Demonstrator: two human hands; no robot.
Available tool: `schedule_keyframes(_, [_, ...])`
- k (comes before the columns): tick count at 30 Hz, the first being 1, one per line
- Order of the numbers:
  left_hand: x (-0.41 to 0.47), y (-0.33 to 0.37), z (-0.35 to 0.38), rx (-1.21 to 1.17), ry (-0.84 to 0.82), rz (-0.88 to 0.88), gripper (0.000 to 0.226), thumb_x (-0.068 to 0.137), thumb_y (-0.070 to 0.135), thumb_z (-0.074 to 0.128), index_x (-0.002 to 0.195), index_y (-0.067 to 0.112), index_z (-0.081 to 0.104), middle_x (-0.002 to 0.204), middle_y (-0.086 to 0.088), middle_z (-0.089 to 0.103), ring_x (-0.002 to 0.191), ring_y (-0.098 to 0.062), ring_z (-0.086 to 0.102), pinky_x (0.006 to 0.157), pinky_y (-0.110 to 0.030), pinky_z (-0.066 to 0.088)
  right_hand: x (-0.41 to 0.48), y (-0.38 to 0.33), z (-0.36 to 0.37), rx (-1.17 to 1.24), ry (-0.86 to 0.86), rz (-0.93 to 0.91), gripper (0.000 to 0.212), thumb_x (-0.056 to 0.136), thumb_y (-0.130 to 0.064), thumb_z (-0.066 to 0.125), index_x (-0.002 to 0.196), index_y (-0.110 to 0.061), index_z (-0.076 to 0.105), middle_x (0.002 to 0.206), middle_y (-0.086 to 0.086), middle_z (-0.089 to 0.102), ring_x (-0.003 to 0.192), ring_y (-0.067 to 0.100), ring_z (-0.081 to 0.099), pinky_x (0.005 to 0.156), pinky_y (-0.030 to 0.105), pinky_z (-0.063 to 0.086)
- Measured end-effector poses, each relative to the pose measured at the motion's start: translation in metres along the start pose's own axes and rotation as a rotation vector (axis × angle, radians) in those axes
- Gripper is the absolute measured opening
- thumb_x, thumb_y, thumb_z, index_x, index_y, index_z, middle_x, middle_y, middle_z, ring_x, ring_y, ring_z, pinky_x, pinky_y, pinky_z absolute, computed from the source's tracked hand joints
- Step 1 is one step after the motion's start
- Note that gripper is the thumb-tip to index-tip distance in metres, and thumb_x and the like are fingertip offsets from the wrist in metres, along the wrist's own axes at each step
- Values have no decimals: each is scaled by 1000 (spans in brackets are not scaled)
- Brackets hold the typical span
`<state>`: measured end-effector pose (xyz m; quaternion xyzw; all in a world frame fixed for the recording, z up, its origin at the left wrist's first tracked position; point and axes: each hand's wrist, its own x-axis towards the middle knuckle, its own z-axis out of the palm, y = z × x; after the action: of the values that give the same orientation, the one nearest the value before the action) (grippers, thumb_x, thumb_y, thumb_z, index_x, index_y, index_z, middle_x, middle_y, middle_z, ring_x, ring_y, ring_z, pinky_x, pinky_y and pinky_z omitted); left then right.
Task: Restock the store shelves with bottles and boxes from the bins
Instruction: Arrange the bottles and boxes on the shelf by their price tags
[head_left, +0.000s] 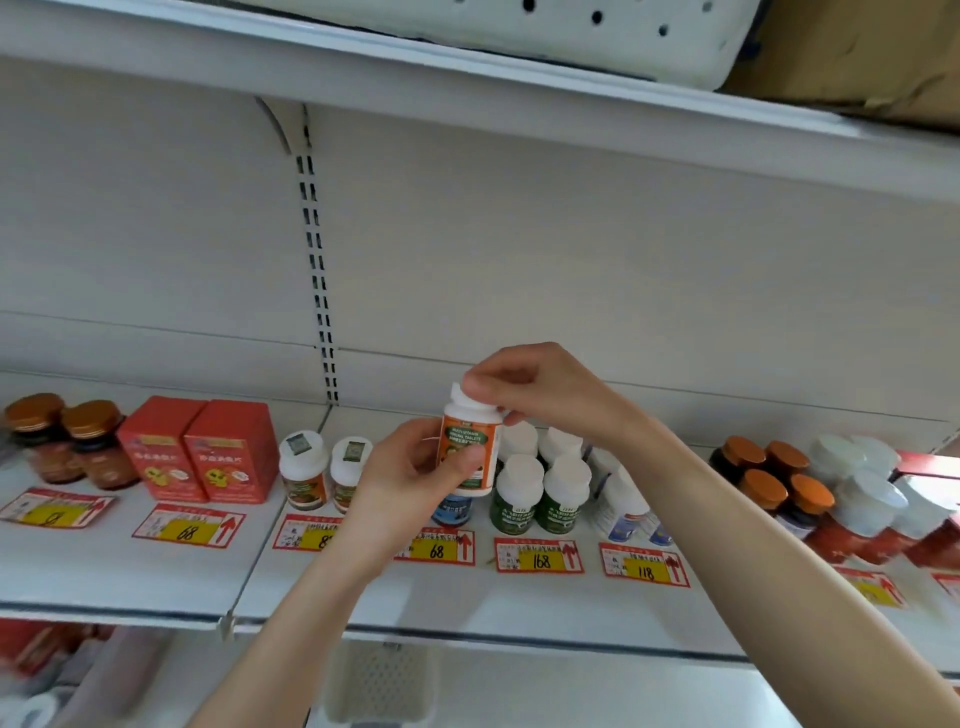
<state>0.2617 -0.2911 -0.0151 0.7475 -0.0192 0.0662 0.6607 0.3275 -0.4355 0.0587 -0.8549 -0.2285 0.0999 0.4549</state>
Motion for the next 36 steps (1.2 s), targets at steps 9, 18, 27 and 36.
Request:
schedule_keyframes(9, [-38,-46,-35,440,376,130,39,79,40,65,105,11,65,94,2,68,87,-15,63,70,-20,47,27,-11,29,106,52,-121,14,80,-24,69,91,-15,70,93,-1,70,89,13,66,84,34,56])
schedule_keyframes(18, [-73,-123,-60,1113,171,-322,89,91,63,14,101,-9,65,105,-29,64,100,-45,62,79,-53,50,88,-7,80,-177,158,-227,32,86,-26,62,113,-9,62,115,4,64,96,10,55,72,9,35])
schedule_keyframes(27, [-70,-121,-63,1185,126,-409,75,80,59,34,98,-6,67,103,-25,67,98,-40,64,76,-49,53,120,26,116,-341,25,-99,35,87,-25,60,117,-7,60,123,10,59,113,23,54,84,23,36])
schedule_keyframes(36, [-72,-115,-63,1223,195,-309,82,90,63,26,145,3,22,153,-16,20,143,-28,13,116,-36,10,133,23,142,-359,-48,-53,35,87,-24,59,119,-8,60,124,10,59,114,22,53,80,19,32])
